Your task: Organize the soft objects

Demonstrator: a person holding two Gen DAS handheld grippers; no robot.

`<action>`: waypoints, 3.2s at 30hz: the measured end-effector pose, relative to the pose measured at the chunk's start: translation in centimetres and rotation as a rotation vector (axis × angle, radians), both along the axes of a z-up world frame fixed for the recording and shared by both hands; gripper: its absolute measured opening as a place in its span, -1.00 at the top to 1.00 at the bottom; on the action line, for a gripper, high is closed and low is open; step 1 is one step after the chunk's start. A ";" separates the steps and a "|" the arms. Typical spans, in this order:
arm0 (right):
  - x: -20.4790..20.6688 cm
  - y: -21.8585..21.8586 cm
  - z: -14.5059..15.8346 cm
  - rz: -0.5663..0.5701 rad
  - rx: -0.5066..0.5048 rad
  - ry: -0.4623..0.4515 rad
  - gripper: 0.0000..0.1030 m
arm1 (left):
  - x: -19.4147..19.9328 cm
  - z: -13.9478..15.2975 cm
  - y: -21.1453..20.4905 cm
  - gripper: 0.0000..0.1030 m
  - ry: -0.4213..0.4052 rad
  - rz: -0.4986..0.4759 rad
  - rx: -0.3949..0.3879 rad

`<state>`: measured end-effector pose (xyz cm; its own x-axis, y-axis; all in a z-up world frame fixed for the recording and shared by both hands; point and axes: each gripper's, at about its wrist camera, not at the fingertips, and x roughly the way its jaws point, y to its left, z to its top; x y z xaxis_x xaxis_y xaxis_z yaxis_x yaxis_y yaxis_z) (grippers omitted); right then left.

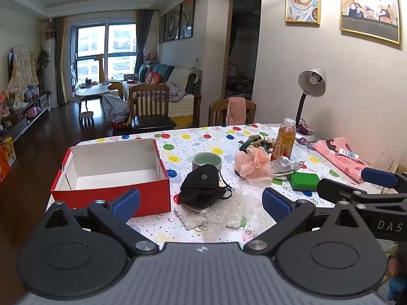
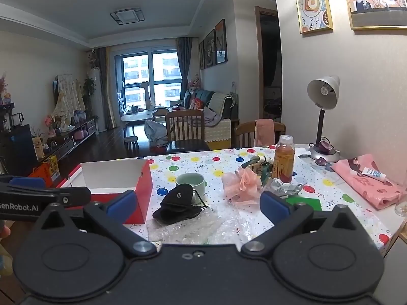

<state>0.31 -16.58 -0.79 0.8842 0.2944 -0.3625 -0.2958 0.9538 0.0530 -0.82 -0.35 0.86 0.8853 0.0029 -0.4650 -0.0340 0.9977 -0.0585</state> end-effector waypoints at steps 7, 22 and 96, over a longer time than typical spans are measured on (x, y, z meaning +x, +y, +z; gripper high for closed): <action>0.2 -0.2 0.3 0.008 -0.002 -0.009 -0.99 | -0.1 0.2 -0.2 -0.99 -0.020 -0.004 0.003; 0.2 0.4 0.9 0.021 -0.006 -0.023 -0.99 | 0.2 0.3 0.2 -0.99 -0.041 0.001 0.005; 13.2 -5.6 -7.7 0.169 -0.166 0.234 -0.80 | 14.8 -5.9 -4.8 -0.99 0.216 -0.075 -0.009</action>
<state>13.46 -22.15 -8.51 0.7146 0.3502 -0.6055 -0.4491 0.8934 -0.0134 14.01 -5.18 -5.08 0.7629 -0.0644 -0.6433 0.0276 0.9974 -0.0671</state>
